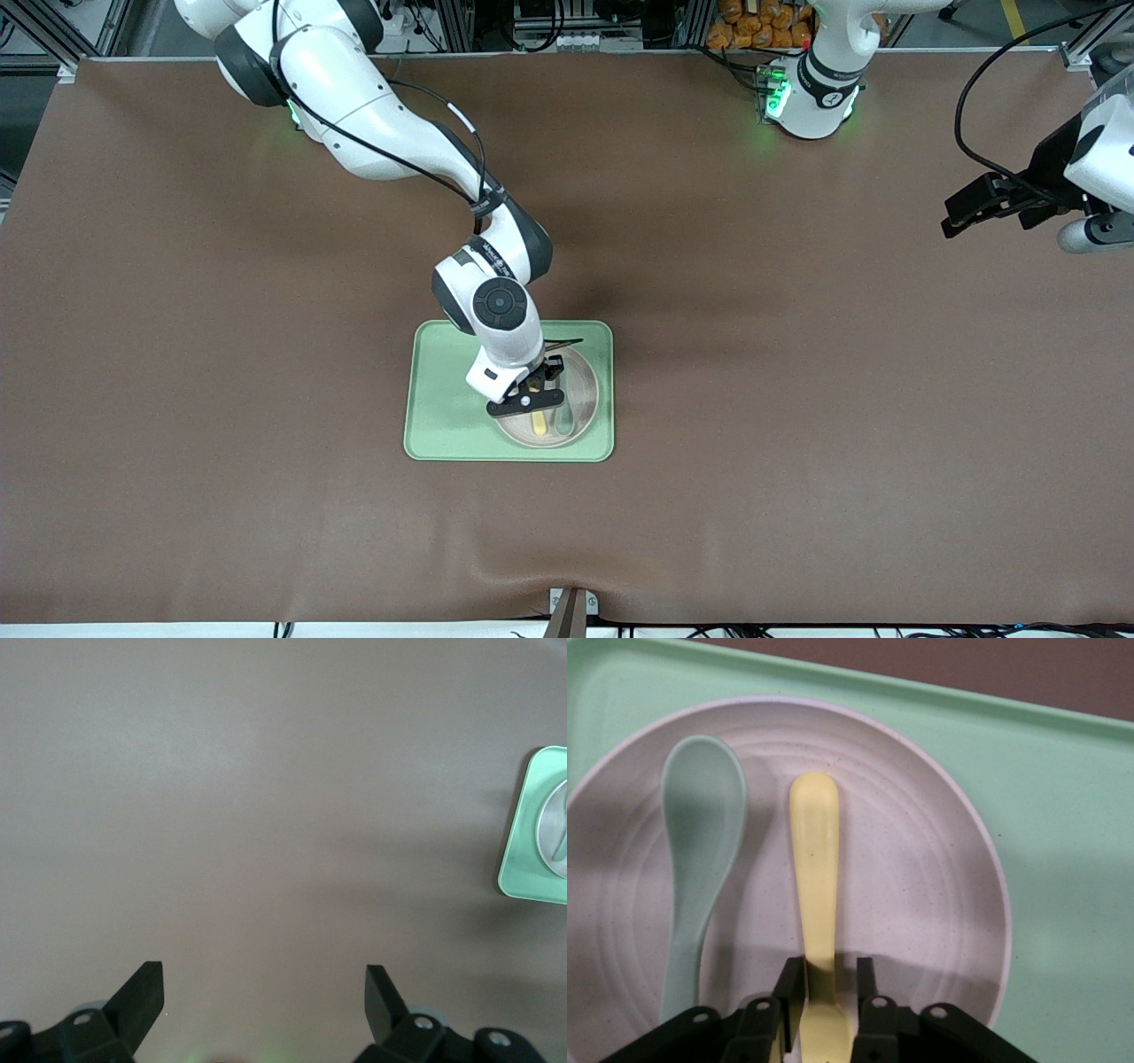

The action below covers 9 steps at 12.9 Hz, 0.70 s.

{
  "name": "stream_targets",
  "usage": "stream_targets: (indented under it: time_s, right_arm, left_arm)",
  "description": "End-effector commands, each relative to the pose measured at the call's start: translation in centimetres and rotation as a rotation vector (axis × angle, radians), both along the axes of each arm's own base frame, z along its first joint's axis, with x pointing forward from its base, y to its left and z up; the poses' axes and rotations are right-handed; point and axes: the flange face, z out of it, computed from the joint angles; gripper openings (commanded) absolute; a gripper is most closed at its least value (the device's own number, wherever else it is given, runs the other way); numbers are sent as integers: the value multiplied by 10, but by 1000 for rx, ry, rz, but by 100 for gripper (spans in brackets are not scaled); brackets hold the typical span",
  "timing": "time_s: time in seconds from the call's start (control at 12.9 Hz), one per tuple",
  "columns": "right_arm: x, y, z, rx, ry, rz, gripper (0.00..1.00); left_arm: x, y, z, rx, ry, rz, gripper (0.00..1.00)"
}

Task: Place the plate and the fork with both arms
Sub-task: 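Lower the right gripper and grasp the yellow fork handle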

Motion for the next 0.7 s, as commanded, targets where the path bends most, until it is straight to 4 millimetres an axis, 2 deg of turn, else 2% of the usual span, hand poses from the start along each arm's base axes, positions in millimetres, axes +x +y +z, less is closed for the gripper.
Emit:
stream_targets:
  time_s: [0.0, 0.08, 0.39, 0.62]
  right_arm:
    - [3, 5, 0, -12, -21, -5, 6]
    - [3, 6, 2, -10, -21, -8, 0]
    - [6, 2, 15, -15, -7, -43, 0]
    - [17, -6, 44, -24, 7, -59, 0]
  left_arm:
    - [-1, -3, 4, 8, -16, -4, 100]
    - [-1, -2, 4, 5, -16, -9, 100]
    - [-1, 0, 4, 5, -15, -7, 100]
    - [-2, 0, 3, 6, -12, -10, 100]
